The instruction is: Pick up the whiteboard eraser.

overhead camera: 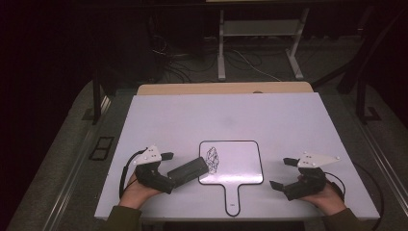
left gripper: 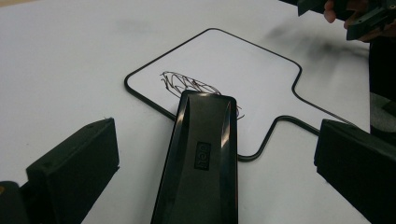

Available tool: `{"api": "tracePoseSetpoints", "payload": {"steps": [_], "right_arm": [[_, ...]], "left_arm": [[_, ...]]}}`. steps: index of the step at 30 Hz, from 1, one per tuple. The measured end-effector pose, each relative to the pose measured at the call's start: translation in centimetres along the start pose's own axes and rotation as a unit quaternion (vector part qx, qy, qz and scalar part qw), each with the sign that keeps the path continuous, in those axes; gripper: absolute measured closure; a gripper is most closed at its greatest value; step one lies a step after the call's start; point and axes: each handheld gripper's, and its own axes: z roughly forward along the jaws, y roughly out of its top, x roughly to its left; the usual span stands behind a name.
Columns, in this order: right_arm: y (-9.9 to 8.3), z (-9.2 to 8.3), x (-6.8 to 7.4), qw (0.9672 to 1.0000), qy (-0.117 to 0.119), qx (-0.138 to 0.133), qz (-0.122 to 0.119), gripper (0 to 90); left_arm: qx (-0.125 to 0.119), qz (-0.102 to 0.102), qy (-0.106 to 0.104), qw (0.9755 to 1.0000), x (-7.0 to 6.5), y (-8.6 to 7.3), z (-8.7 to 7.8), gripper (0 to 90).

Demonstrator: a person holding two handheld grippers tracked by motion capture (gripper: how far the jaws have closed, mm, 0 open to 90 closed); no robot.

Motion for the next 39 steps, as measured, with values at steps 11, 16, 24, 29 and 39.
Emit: {"api": "tracePoseSetpoints", "payload": {"steps": [11,16,24,29,39], "right_arm": [[-0.2,-0.1,-0.2,1.0000,0.000,-0.004,0.002,0.0],[-0.1,-0.2,0.1,1.0000,-0.003,-0.009,-0.002,0.0],[-0.1,-0.2,-0.2,1.0000,0.003,-0.009,-0.003,0.0],[-0.2,0.0,-0.4,0.9999,0.008,-0.008,0.001,0.0],[-0.2,0.1,-0.5,0.9999,0.010,-0.005,0.005,0.0]], "left_arm": [[-0.003,0.002,0.001,1.0000,0.0,0.3,0.1,0.0],[0.005,0.004,0.003,1.0000,0.0,0.5,0.3,0.0],[0.006,0.003,0.008,1.0000,0.2,1.0,0.5,0.0],[0.008,0.010,0.011,0.9999,0.3,1.4,0.8,0.0],[0.016,0.018,0.006,0.9997,0.0,2.1,1.8,0.0]]}}
